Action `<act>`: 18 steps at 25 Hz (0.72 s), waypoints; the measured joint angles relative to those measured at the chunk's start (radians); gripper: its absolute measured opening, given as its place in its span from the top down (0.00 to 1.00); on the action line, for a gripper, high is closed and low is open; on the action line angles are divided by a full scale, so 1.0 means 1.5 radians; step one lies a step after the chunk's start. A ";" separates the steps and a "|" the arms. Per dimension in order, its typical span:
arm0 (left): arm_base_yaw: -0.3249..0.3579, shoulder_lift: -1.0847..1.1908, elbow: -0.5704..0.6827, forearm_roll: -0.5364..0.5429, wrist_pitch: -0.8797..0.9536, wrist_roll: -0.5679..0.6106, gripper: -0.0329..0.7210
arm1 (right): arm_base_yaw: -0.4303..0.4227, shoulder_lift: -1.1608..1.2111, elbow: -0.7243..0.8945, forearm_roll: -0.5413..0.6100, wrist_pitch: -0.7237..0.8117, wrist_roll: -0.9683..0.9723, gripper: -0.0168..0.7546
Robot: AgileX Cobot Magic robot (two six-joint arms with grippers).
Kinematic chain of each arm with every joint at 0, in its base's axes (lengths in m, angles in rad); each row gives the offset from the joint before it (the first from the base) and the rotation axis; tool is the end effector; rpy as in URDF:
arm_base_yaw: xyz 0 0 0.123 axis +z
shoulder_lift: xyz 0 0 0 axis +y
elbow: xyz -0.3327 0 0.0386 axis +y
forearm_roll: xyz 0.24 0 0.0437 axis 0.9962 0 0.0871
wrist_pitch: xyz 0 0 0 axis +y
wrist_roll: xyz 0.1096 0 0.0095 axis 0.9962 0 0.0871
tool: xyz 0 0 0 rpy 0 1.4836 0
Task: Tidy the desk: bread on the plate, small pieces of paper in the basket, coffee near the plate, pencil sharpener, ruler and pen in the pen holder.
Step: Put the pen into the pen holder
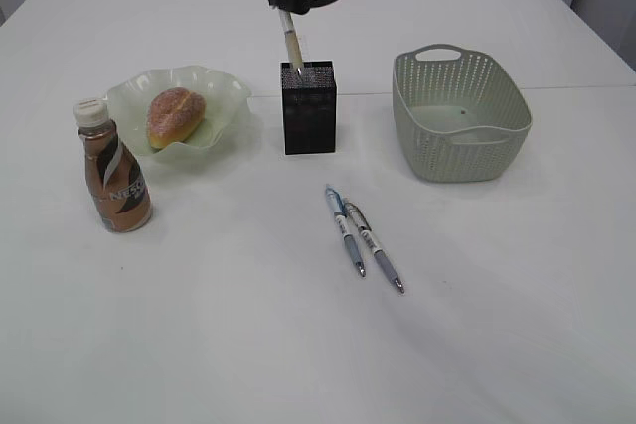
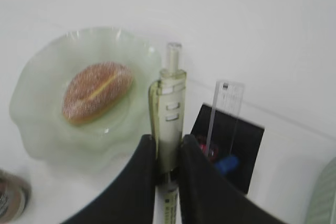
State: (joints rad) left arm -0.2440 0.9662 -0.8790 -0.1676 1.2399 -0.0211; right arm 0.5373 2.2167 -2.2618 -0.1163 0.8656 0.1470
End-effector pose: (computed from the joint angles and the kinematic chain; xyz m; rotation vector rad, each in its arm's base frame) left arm 0.1134 -0.0461 0.3387 0.2744 2.8079 -0.2971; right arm 0.4779 0.2734 0.3468 -0.4879 2.2543 0.2116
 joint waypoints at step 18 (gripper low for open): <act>0.000 0.000 0.000 0.042 -0.107 0.000 0.55 | -0.078 0.000 0.150 -0.127 -0.557 -0.001 0.87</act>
State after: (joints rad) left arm -0.2440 0.9662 -0.8790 -0.1047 1.0791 -0.0211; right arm 0.4196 2.2167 -2.0371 -0.3062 0.0308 0.1449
